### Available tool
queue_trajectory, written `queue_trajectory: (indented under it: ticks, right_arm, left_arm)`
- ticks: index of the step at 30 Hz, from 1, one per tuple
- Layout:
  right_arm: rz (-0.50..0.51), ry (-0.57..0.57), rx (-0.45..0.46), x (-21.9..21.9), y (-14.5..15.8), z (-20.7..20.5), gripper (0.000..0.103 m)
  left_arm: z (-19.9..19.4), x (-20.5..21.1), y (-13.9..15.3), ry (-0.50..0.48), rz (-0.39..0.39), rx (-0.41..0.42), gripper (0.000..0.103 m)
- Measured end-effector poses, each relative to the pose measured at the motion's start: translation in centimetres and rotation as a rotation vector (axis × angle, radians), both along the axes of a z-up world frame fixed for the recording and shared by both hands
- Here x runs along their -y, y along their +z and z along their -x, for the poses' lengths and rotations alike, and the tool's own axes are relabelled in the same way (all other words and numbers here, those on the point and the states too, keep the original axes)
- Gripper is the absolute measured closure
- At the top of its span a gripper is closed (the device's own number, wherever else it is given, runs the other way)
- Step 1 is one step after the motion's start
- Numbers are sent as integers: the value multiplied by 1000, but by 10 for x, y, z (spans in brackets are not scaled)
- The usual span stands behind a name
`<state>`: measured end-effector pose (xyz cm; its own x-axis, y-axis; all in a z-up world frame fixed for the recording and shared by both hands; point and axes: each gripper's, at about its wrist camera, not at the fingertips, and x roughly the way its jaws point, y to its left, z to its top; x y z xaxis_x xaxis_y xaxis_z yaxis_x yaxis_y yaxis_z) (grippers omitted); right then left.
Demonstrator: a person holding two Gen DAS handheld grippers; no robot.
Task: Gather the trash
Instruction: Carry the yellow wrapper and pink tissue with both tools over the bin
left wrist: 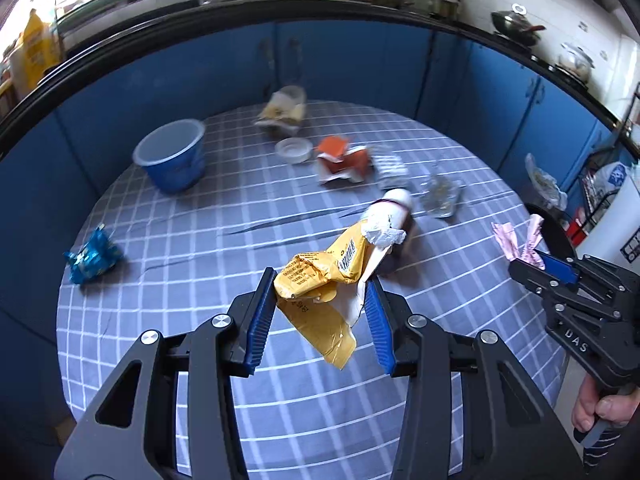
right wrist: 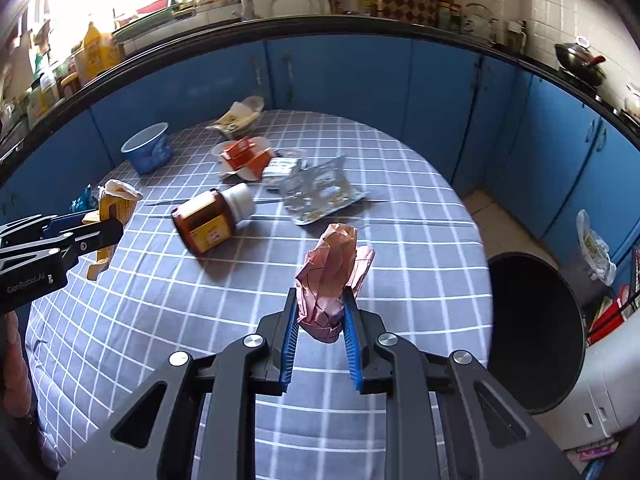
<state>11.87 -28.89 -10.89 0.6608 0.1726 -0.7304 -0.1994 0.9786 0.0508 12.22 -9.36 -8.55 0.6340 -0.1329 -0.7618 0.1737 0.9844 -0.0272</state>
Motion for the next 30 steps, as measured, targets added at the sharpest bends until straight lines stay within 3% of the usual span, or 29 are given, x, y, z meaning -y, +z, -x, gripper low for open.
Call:
queue_trajectory:
  ticks: [20, 30]
  right_arm:
    - [-51, -81, 26, 75, -5, -2, 82]
    - [-77, -178, 51, 123, -4, -1, 82]
  left_arm:
    - [-14, 87, -1, -132, -48, 7, 59]
    - [-18, 127, -3, -210, -71, 7, 59]
